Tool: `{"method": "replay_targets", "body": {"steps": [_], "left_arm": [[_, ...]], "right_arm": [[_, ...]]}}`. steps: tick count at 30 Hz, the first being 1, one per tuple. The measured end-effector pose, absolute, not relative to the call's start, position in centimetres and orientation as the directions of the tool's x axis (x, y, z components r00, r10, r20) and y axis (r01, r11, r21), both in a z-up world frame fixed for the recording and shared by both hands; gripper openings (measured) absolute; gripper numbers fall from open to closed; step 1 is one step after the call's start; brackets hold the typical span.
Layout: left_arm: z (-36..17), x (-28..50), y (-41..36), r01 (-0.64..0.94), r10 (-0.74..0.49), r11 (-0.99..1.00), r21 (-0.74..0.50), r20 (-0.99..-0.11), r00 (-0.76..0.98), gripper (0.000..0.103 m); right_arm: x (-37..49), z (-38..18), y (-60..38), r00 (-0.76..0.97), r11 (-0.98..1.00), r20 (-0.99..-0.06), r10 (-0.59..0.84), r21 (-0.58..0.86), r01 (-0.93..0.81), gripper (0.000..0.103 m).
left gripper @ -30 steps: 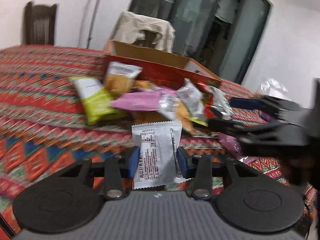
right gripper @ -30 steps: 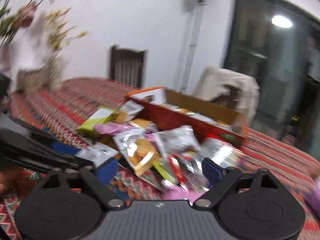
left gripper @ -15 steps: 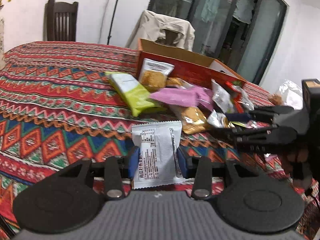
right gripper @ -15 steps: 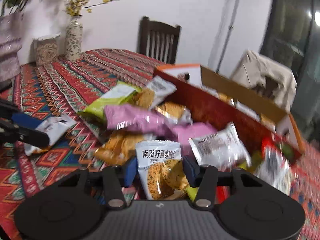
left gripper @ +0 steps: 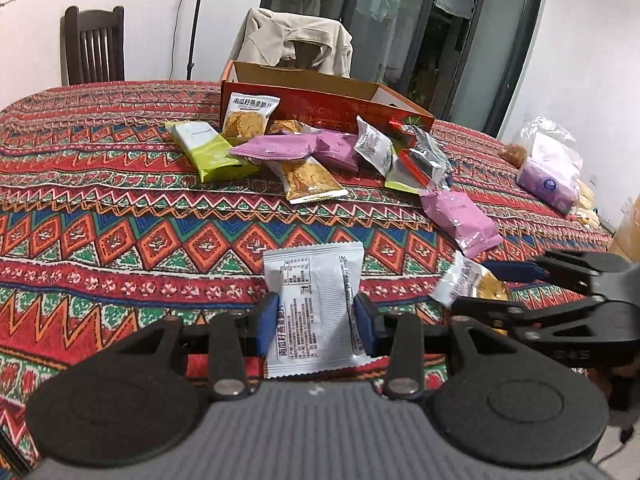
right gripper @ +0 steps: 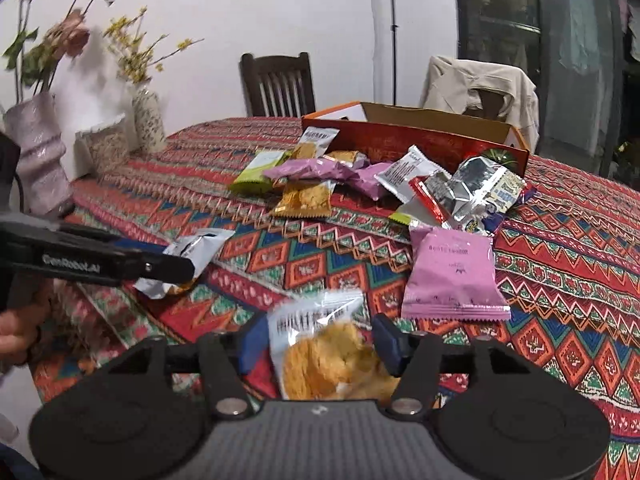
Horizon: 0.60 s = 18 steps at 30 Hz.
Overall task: Organize snacks
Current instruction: 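Grasp a white sachet with the left tool while the right tool grasps a crisp packet, then lower both held packets into the box and open both tools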
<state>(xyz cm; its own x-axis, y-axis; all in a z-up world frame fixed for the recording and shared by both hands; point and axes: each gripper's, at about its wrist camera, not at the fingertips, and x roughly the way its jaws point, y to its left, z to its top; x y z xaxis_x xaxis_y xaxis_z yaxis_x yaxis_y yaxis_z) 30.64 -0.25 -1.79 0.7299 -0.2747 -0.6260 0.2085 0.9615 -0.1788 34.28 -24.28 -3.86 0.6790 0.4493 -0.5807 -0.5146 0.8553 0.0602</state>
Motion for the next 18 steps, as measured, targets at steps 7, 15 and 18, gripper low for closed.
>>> {"method": "replay_targets", "body": {"steps": [7, 15, 18], "left_arm": [[-1.3, 29.2, -0.5, 0.196, -0.250, 0.968, -0.155, -0.623, 0.741, 0.042], [-1.5, 29.6, -1.2, 0.205, -0.257, 0.966, -0.155, -0.629, 0.734, 0.042], [-0.5, 30.6, -1.2, 0.222, -0.270, 0.963, -0.155, -0.611, 0.744, 0.042]], "right_arm": [[35.2, -4.5, -24.1, 0.653, 0.834, -0.609, 0.450, 0.026, -0.551, 0.068], [34.0, -4.4, -24.8, 0.683, 0.868, -0.589, 0.432, 0.065, -0.493, 0.049], [34.2, -4.3, -25.4, 0.690, 0.877, -0.582, 0.431, 0.090, -0.472, 0.046]]}}
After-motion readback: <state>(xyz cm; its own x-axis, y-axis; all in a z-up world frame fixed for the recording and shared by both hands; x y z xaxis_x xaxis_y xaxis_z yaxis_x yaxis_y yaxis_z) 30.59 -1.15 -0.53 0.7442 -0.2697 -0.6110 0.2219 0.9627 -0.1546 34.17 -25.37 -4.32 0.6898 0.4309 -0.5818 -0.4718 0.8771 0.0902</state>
